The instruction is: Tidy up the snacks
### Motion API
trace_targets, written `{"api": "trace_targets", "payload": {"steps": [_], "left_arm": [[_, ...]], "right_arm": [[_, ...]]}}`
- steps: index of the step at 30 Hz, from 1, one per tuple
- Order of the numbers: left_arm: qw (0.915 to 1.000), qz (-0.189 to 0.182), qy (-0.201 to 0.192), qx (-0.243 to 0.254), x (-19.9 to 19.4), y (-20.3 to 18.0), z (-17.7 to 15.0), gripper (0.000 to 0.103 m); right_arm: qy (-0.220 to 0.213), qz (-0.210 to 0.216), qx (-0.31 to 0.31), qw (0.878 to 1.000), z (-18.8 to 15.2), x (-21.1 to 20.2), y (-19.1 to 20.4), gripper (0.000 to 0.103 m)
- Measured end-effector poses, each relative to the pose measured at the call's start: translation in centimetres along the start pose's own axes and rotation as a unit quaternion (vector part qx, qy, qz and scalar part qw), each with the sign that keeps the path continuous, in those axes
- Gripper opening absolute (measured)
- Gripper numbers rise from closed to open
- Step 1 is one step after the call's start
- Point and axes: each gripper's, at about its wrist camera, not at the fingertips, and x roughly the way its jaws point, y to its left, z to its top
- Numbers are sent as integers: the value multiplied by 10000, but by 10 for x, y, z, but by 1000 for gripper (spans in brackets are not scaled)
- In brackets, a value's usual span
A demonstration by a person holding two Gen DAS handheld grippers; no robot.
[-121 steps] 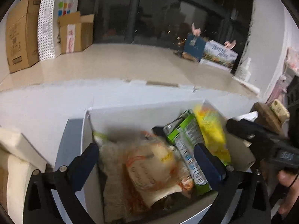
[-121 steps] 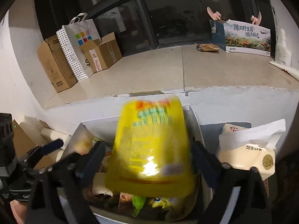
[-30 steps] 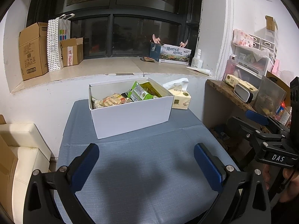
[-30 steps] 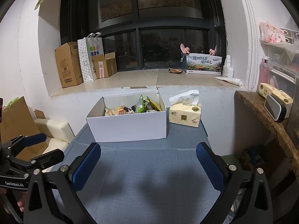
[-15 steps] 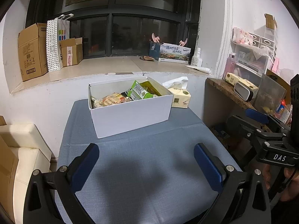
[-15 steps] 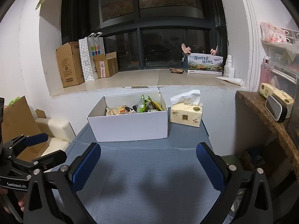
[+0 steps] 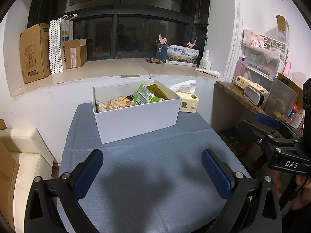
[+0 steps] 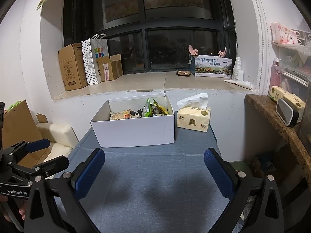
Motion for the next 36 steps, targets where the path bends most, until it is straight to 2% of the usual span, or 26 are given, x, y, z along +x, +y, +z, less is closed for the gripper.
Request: {"api": "trace_targets", "payload": {"steps": [36], "left_arm": [[10000,0,18,-30,0,0,0,103]], "right_arm": [[2,-5,-28,10000,1,-1,0,103]]}}
